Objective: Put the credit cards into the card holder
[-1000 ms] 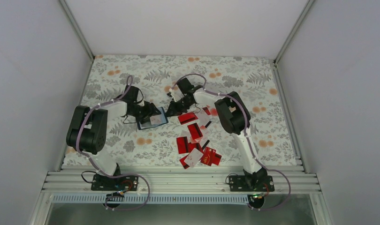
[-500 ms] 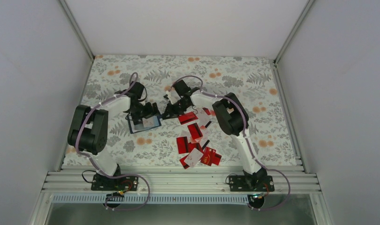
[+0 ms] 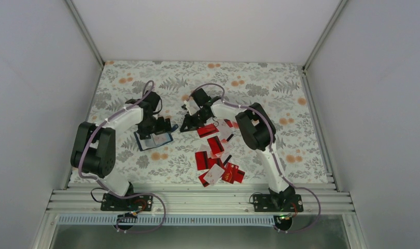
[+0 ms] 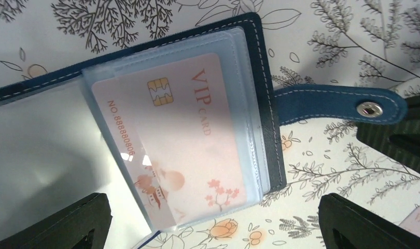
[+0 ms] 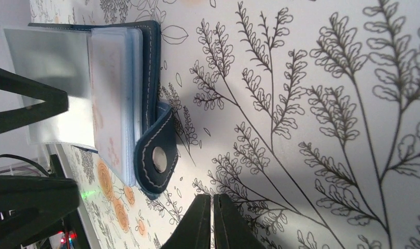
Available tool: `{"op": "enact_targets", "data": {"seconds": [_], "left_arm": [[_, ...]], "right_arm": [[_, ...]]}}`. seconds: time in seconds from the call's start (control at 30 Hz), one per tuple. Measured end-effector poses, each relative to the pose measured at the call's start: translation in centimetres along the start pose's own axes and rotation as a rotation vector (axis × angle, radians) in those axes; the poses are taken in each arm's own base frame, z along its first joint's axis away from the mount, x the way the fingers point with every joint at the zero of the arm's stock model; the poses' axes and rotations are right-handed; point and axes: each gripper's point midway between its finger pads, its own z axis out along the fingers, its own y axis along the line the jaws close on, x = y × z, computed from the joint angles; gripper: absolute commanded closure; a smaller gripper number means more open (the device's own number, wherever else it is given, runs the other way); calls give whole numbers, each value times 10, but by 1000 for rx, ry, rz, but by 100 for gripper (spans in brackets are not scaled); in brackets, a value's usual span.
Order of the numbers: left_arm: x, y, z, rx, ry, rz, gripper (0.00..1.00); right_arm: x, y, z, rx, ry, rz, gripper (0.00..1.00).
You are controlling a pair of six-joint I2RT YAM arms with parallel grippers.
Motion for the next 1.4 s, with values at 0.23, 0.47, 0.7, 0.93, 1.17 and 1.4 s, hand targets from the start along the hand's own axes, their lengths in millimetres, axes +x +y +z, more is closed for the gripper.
{"op": "enact_targets", "data": {"seconds": [0.23, 0.47, 0.7, 0.93, 1.17, 1.4], "left_arm": [[6, 5, -3, -6, -8, 31, 10], [13, 12, 7, -21, 2, 35, 37], [10, 14, 11, -25, -19, 35, 44], [8, 19, 13, -48, -43, 36, 44], [-2, 20, 4, -56, -104, 40, 46], [-3, 21, 9, -51, -123, 39, 52]], "right_arm": [[3, -2, -3, 19, 1, 4, 96], [2, 5, -12, 41, -11, -2, 96], [-3, 43, -25, 13, -48, -72, 96], [4, 73, -10, -16, -22, -119, 96], [-9, 76, 2, -27, -30, -123, 96], [-7, 51, 24, 4, 3, -72, 96]]}}
